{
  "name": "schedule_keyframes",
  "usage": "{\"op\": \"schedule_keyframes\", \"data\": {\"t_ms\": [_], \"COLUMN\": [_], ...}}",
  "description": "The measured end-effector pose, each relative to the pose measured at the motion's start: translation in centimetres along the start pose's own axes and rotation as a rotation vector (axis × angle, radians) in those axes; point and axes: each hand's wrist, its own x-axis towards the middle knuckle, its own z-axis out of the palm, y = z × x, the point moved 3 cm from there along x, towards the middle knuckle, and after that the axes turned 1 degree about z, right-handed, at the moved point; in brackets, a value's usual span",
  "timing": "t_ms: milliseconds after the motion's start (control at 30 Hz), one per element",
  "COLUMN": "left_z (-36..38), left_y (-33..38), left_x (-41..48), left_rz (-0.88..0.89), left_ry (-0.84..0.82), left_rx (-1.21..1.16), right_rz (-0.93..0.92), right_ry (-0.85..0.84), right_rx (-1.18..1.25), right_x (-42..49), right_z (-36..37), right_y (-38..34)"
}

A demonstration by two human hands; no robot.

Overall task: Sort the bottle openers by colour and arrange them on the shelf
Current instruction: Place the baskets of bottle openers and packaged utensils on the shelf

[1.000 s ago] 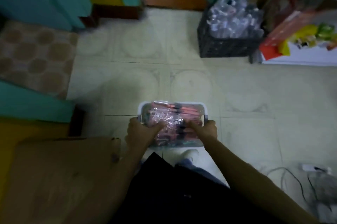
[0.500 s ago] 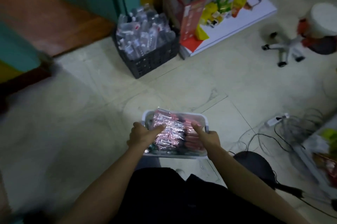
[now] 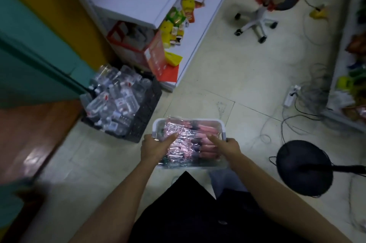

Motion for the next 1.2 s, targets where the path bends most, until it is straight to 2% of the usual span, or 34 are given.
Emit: {"op": "schedule_keyframes", "data": {"t_ms": [167,333,567,867,1000,1200], "left_z": [4.8,10.0,14.5,18.4,20.2,22.0], "left_y": [7.7,16.3,30.2,46.9,54.5,66.7], "left_x": [4.1,8.2,13.5,24.9,31.9,38.8], "left_rz": [0.018,0.022,0.069,0.21,0.159,0.223], "left_ry": [-0.018,0.014,0.08,0.016,-0.01,-0.061], "left_rx": [0.117,0.176,0.06,-0.064,-0.013,0.062], "right_rz": [0.045,0.055,-0.024,-0.073,-0.06,-0.073], "right_ry": [0.054,0.023,0.001,0.067,0.146,0.187], "right_rx": [0.118,0.081,0.015,0.055,0.099,0.204], "right_x": [4.7,10.7,17.3,28.3,33.7,39.6], "right_z": [-4.5,-9.2,-15.4,-17.9,-18.6,-20.3], "right_y": [-4.8,-12.3,-26.8,-43.1,-50.9,-60.7]}}
